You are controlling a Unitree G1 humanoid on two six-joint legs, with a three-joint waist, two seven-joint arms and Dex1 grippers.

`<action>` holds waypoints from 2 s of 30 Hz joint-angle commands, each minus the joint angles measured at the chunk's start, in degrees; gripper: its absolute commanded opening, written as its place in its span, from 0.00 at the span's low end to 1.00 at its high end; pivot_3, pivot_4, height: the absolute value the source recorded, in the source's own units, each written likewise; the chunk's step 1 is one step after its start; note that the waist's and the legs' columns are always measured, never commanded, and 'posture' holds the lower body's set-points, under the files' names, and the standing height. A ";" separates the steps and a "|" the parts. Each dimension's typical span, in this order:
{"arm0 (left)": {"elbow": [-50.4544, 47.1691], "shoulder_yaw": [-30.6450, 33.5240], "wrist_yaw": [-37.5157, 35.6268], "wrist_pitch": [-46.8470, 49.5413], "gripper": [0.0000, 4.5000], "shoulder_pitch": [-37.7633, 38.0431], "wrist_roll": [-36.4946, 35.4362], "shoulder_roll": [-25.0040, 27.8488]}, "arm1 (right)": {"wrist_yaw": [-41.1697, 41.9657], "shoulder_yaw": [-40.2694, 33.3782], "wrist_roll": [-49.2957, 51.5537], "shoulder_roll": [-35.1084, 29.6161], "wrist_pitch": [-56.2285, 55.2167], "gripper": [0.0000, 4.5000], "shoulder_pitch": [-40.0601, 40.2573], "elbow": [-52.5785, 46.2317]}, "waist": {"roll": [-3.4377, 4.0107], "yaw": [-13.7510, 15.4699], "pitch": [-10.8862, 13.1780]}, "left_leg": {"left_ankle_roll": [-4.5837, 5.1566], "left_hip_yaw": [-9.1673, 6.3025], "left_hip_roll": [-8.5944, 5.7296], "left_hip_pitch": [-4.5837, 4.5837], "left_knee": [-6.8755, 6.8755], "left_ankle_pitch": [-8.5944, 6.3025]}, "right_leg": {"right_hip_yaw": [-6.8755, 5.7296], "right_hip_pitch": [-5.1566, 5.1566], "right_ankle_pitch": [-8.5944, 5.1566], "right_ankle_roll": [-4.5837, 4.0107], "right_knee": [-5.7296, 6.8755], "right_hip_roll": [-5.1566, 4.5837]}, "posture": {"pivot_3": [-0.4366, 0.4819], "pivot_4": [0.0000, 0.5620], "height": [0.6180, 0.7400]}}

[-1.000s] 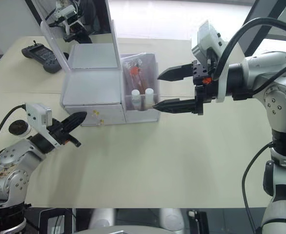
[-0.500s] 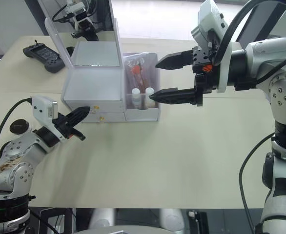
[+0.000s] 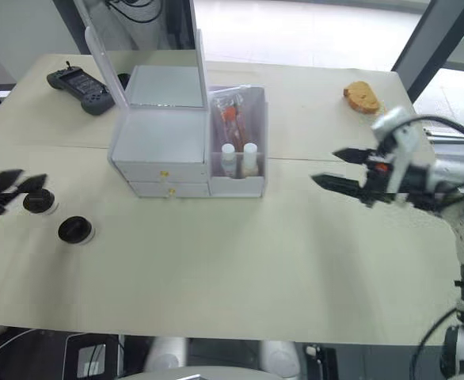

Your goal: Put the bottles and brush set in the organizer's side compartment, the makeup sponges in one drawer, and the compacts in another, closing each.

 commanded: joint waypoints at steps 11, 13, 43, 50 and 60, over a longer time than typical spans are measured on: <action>20.81 -4.12 -3.18 -14.77 1.00 -12.48 7.37 5.79 | -6.58 -8.69 -4.89 3.53 -20.85 1.00 5.23 6.34 | 0.06 -2.35 0.01 | -0.12 0.02 0.03 0.15 -0.11 0.07 | 0.01 0.01 0.02 0.02 0.21 0.03 | 0.48 0.27 0.71; 16.61 -4.33 -3.79 -13.50 1.00 -12.76 5.56 3.82 | -5.18 -5.72 -3.81 2.64 -16.61 1.00 3.39 1.86 | 0.06 -2.37 0.01 | -0.12 0.02 0.03 0.18 -0.13 0.07 | 0.02 0.01 0.01 0.04 0.30 0.03 | 0.48 0.27 0.71; -40.96 -15.46 16.00 -4.71 1.00 20.88 0.43 -31.70 | -1.39 12.88 17.51 4.00 17.24 1.00 -20.68 -27.82 | 0.03 -0.07 -0.01 | -0.12 -0.02 0.03 -0.03 0.07 0.07 | 0.07 0.09 0.15 0.12 -0.11 0.03 | 0.48 0.27 0.71; -46.27 -28.88 20.89 -6.39 1.00 22.82 6.76 -38.90 | -1.24 13.75 17.65 4.59 17.75 1.00 -22.08 -28.32 | 0.04 0.00 -0.02 | -0.12 -0.05 0.02 -0.03 0.14 0.07 | 0.06 0.12 0.15 0.12 -0.10 0.04 | 0.48 0.27 0.71; -43.23 -36.36 27.95 -10.04 1.00 18.63 15.45 -44.92 | -2.39 15.17 18.14 4.09 20.05 1.00 -23.84 -28.83 | 0.04 -0.12 -0.02 | -0.12 -0.06 0.02 -0.03 0.13 0.07 | 0.07 0.11 0.16 0.12 -0.08 0.06 | 0.48 0.27 0.71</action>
